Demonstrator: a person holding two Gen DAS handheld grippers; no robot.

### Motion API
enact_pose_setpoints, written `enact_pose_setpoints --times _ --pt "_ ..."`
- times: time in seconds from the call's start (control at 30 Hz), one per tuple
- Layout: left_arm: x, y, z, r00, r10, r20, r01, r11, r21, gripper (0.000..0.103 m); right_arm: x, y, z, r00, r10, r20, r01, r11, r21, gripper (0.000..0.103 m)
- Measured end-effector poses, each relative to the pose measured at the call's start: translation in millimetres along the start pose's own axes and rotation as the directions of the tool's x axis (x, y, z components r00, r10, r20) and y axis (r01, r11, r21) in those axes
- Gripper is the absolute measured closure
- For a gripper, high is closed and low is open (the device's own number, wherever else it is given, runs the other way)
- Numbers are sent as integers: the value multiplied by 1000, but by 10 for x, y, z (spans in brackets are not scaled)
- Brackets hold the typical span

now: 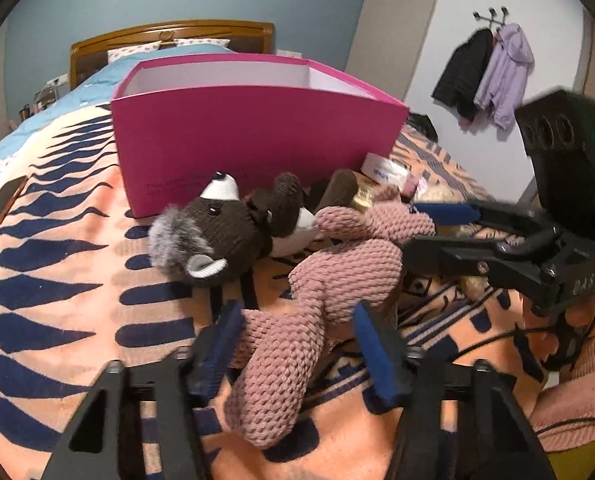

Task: Organize objects
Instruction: 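Grasp the pink knitted bear by its leg with the left gripper, then lift the pink knitted bear and carry it over the pink box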

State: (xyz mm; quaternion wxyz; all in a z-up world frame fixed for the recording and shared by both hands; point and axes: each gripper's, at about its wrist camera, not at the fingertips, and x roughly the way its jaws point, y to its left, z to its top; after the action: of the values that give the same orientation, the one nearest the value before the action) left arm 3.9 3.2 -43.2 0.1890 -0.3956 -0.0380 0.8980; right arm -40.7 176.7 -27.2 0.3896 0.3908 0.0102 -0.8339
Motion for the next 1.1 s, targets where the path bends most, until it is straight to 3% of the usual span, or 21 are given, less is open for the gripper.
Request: enact_pose_setpoints --times 0.07,0.2,0.27,0.37,0.43,0.5,0.57,0.6,0.63,0.7,0.83,1.1 --pt "-26 58 30 1000 -24 7 24 999 -34 68 -23 11 -6 1000 15 4 -15 1000 2 19" --pt "-11 123 47 1000 6 9 -6 998 -59 68 -29 18 1 1000 20 2 -20 1000 0 21" --pt "10 104 24 999 -32 -14 32 998 -55 61 5 -7 -2 1000 1 -5 0 1000 12 22" --pt "15 44 -4 1000 -8 -18 8 1000 -8 54 60 -51 -18 1000 -18 -10 18 1000 25 22" --pt "27 17 -26 999 -28 -39 28 1000 14 36 74 -45 -24 1000 -29 -6 29 999 17 22" --pt "26 -37 -52 998 -54 -43 55 998 35 30 97 -36 -33 999 -37 -10 37 999 10 22" --pt "41 -106 -61 998 -39 -42 42 997 65 31 110 -37 -39 999 -37 -11 37 999 12 22" --pt "56 -128 -63 998 -43 -43 46 996 70 41 110 -36 -45 999 -37 -10 37 999 14 22" --pt "70 -135 -61 997 -55 -48 58 996 67 58 108 -35 -49 999 -36 -8 36 999 16 22" --pt "105 -132 -51 995 -73 -64 76 996 51 68 101 -40 -52 1000 -26 -4 26 999 28 23" --pt "53 -111 -40 995 -83 -47 85 996 30 71 38 -128 -64 1000 -5 3 5 998 66 32" --pt "-221 -141 68 996 -80 29 79 996 43 71 -115 -103 -51 999 35 31 -38 996 83 33"
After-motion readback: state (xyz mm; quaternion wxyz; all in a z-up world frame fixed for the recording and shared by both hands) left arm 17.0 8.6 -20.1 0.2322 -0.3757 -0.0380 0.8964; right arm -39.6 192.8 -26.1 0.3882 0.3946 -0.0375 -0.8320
